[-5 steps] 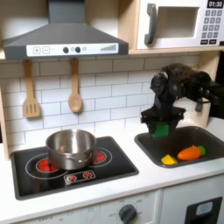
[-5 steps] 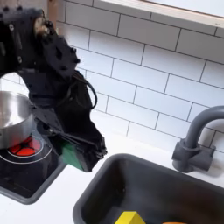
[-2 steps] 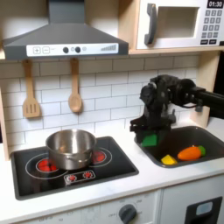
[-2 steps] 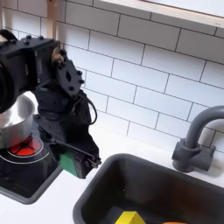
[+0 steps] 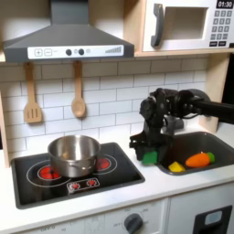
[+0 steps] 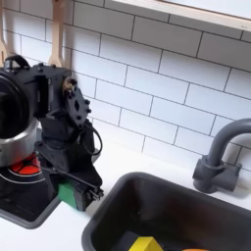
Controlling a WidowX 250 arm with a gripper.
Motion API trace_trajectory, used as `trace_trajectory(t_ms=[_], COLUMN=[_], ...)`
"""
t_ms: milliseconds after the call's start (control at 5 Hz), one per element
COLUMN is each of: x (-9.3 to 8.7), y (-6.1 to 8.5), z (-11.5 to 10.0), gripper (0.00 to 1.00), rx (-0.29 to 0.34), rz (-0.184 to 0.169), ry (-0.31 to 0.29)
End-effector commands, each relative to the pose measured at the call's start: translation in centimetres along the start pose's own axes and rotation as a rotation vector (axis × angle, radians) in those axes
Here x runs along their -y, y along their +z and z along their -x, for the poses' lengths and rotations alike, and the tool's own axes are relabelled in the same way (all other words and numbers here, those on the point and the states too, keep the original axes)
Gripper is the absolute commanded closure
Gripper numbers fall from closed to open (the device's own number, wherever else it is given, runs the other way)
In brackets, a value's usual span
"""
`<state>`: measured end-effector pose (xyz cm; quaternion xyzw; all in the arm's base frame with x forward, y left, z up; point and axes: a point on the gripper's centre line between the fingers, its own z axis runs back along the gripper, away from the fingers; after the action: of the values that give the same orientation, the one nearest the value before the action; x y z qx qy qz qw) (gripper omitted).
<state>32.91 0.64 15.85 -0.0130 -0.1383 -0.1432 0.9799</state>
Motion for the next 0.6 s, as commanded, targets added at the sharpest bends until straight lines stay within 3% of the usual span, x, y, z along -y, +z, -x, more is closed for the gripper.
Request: trace_trajectory(t_ms=[0, 200, 400], x=[-0.42, -0.80, -1.02], y=[-2.24, -2.24, -1.87], z=[0.54, 0.74, 0.61], gripper=[1.00, 1.00, 0.00], rx=[-0.097, -0.102, -0.097], rz=[-0.011, -0.007, -0.005], ry=[0.001, 0.005, 0.004])
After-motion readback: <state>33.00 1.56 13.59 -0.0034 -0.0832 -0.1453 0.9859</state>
